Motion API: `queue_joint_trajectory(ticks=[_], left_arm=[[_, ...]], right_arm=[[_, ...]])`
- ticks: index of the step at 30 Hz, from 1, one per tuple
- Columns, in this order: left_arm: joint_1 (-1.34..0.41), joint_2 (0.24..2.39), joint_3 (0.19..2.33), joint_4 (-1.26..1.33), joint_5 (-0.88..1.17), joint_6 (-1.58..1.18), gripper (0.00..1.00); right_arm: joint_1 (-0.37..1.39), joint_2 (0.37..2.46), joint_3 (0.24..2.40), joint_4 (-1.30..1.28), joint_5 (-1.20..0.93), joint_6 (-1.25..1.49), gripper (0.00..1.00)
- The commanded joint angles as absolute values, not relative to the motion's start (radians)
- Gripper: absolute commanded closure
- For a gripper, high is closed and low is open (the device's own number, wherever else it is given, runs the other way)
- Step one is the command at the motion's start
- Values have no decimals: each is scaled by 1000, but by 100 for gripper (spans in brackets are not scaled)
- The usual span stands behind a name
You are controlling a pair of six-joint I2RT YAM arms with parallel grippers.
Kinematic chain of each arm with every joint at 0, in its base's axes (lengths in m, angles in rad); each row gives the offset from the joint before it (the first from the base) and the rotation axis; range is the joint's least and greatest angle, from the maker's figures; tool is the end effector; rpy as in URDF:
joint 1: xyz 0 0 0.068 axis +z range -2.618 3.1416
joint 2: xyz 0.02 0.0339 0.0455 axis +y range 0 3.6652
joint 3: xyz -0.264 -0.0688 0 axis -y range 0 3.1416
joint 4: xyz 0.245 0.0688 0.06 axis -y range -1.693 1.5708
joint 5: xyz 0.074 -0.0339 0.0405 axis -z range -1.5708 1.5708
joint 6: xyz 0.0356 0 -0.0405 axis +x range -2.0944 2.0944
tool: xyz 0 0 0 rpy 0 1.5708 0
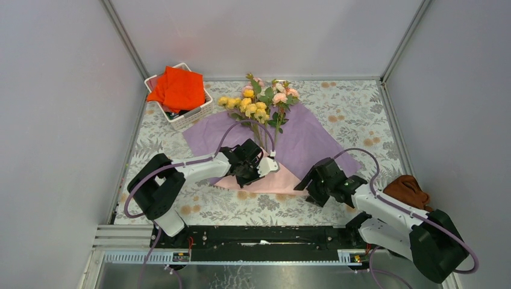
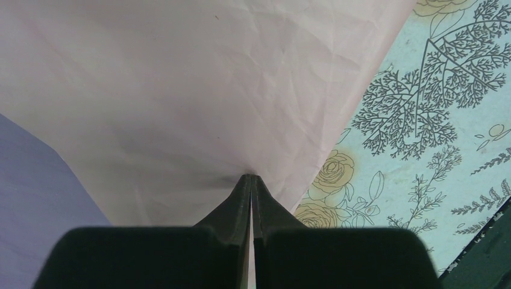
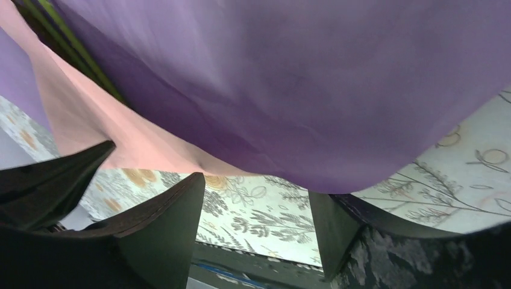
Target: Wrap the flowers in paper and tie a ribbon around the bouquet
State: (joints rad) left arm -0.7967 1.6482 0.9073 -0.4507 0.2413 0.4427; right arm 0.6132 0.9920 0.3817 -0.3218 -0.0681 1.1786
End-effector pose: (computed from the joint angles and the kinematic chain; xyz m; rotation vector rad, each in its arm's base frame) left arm 0.2049 -0.2218 0.1548 1.6674 2.2257 -0.4257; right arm 0.1426 0.1033 0.1553 0.7226 2.5964 0.7531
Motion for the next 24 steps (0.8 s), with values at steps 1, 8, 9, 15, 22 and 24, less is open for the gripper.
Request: queue_joint_trajectory(ticks=[1, 8, 9, 15, 22, 24], left_arm=[[-802, 1689, 865, -446, 315, 427, 94], [-802, 1684, 863, -446, 307, 429, 94], [-803, 1686, 864, -447, 308, 430, 94], [-802, 1687, 893, -471, 283, 445, 94], [-806, 1667, 1100, -554, 359, 441, 79], [-815, 1690, 1135, -538, 422, 406, 77]], right_arm=[[617, 1035, 346, -235, -5, 1295, 31], [617, 965, 269, -283, 155, 1356, 60], [618, 947, 265, -296, 183, 1355, 65], [617, 940, 258, -267, 197, 1318, 87], [618, 997, 366, -293, 216, 1170, 100], [617, 990, 391, -312, 227, 1141, 100]])
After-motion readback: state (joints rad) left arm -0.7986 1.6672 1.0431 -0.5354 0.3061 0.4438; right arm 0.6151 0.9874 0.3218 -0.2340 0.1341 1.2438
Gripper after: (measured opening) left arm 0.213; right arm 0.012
